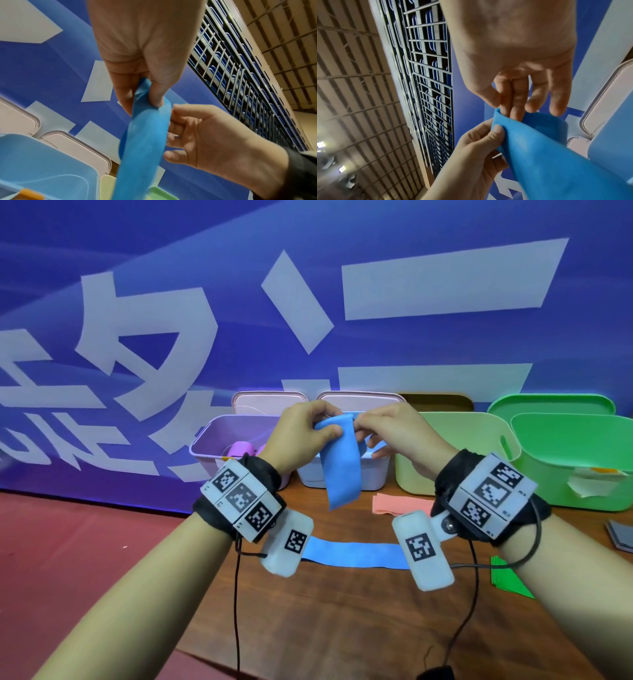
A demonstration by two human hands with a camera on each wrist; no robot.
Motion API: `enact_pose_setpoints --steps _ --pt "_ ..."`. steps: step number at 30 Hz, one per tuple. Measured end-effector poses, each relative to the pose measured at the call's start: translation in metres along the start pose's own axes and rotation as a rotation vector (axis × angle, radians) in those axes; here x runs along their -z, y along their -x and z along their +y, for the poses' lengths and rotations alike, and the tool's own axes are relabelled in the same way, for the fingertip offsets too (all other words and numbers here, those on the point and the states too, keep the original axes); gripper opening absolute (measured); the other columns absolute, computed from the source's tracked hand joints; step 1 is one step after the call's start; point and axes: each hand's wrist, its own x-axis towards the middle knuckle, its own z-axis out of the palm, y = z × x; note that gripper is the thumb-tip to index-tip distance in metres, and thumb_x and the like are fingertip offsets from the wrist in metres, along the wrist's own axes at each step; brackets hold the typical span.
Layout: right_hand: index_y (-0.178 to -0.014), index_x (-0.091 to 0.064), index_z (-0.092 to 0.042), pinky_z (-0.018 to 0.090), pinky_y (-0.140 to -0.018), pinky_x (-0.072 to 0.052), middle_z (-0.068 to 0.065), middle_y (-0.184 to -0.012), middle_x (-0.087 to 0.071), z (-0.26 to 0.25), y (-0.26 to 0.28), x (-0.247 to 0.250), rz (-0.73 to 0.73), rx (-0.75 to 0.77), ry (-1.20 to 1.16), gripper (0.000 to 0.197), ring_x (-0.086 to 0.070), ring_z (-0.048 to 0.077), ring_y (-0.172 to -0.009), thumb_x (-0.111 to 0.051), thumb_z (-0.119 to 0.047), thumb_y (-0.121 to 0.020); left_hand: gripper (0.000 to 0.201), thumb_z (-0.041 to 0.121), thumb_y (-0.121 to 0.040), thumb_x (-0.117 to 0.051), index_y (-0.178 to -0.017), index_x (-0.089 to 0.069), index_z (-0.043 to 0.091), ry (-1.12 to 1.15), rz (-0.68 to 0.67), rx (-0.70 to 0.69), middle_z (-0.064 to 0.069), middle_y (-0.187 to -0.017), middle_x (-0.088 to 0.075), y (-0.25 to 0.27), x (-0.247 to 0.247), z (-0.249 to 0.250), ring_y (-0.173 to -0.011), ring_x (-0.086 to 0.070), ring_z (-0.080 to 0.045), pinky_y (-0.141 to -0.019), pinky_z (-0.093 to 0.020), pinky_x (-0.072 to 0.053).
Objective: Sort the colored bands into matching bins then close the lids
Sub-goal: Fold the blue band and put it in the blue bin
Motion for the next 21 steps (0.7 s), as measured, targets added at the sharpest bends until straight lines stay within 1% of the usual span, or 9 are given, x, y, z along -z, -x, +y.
enact_pose_setpoints --steps 2,4,7,9,11,14,16,19,21 --pt "-0.07 -0.067 -0.012 0.02 -0.052 -0.046 -0.001 -0.067 -0.061 0.004 -0.003 0.002 0.094 0.036 0.023 0.021 -0.05 0.011 -0.062 -0.053 -0.014 -0.085 0.017 0.002 -0.084 -0.06 -0.08 -0.059 0.019 0.043 -0.008 0.071 0.0 -0.083 -0.064 -0.003 0.002 -0.002 -0.076 -0.057 -0.013 -0.071 -0.027 -0.048" --pt "-0.076 -0.065 -0.013 0.02 -0.056 -0.046 -0.001 -0.074 -0.062 0.008 -0.004 0.004 0.141 0.101 0.067 0.017 -0.053 0.009 -0.067 -0.053 -0.015 -0.087 0.019 0.002 -0.087 -0.058 -0.079 -0.06 0.02 0.191 -0.04 0.156 -0.003 -0.079 -0.062 -0.004 0.003 -0.003 -0.071 -0.056 -0.014 -0.065 -0.027 -0.049" --pt "-0.1 -0.065 -0.017 0.018 -0.069 -0.042 -0.002 -0.095 -0.065 0.013 -0.005 0.001 0.056 0.135 0.116 0.017 -0.057 0.01 -0.088 -0.051 -0.026 -0.093 0.011 0.006 -0.092 -0.054 -0.087 -0.061 0.012 0.379 -0.058 0.243 -0.007 -0.08 -0.059 -0.003 0.005 -0.001 -0.069 -0.056 -0.013 -0.058 -0.019 -0.051" --pt "-0.115 -0.059 -0.018 0.017 -0.073 -0.042 0.001 -0.104 -0.064 0.015 -0.002 -0.004 -0.031 0.095 0.088 0.026 -0.057 0.01 -0.093 -0.051 -0.03 -0.093 0.011 0.01 -0.094 -0.052 -0.089 -0.061 0.011 0.451 -0.046 0.27 -0.007 -0.081 -0.06 -0.004 0.005 0.0 -0.071 -0.058 -0.014 -0.059 -0.02 -0.051" --pt "-0.117 -0.056 -0.019 0.02 -0.073 -0.043 0.003 -0.1 -0.064 0.017 0.0 -0.009 -0.052 0.119 0.132 0.028 -0.057 0.011 -0.089 -0.056 -0.029 -0.091 0.011 0.01 -0.094 -0.052 -0.088 -0.061 0.011 0.479 -0.032 0.278 -0.007 -0.08 -0.062 -0.005 0.003 -0.003 -0.07 -0.059 -0.015 -0.061 -0.022 -0.052" --pt "-0.108 -0.058 -0.018 0.022 -0.073 -0.043 -0.001 -0.097 -0.061 0.018 0.001 -0.013 -0.054 0.165 0.197 0.022 -0.054 0.011 -0.085 -0.061 -0.024 -0.087 0.009 0.009 -0.094 -0.053 -0.094 -0.062 0.008 0.494 -0.01 0.288 -0.006 -0.081 -0.064 -0.003 0.001 -0.006 -0.069 -0.061 -0.012 -0.063 -0.025 -0.053" --pt "-0.104 -0.058 -0.016 0.018 -0.069 -0.042 -0.002 -0.097 -0.059 0.019 0.0 -0.014 -0.049 0.141 0.167 0.017 -0.052 0.01 -0.083 -0.06 -0.021 -0.088 0.01 0.009 -0.095 -0.051 -0.096 -0.061 0.008 0.51 0.001 0.301 -0.005 -0.08 -0.063 -0.002 0.0 -0.008 -0.066 -0.061 -0.009 -0.061 -0.021 -0.054" --pt "-0.111 -0.057 -0.014 0.005 -0.059 -0.043 -0.003 -0.096 -0.06 0.02 0.0 -0.015 -0.079 0.07 0.035 0.025 -0.055 0.001 -0.078 -0.062 -0.02 -0.088 0.013 0.01 -0.096 -0.05 -0.091 -0.061 0.012 0.555 0.009 0.34 -0.002 -0.079 -0.062 -0.001 0.002 -0.007 -0.064 -0.061 -0.006 -0.059 -0.018 -0.053" --pt "-0.114 -0.055 -0.014 0.01 -0.062 -0.046 -0.003 -0.092 -0.061 0.02 -0.001 -0.015 -0.083 0.008 -0.021 0.03 -0.057 0.002 -0.077 -0.065 -0.019 -0.086 0.014 0.012 -0.095 -0.05 -0.088 -0.061 0.016 0.589 0.011 0.368 -0.002 -0.082 -0.061 -0.001 0.005 -0.009 -0.069 -0.059 -0.009 -0.061 -0.018 -0.051"
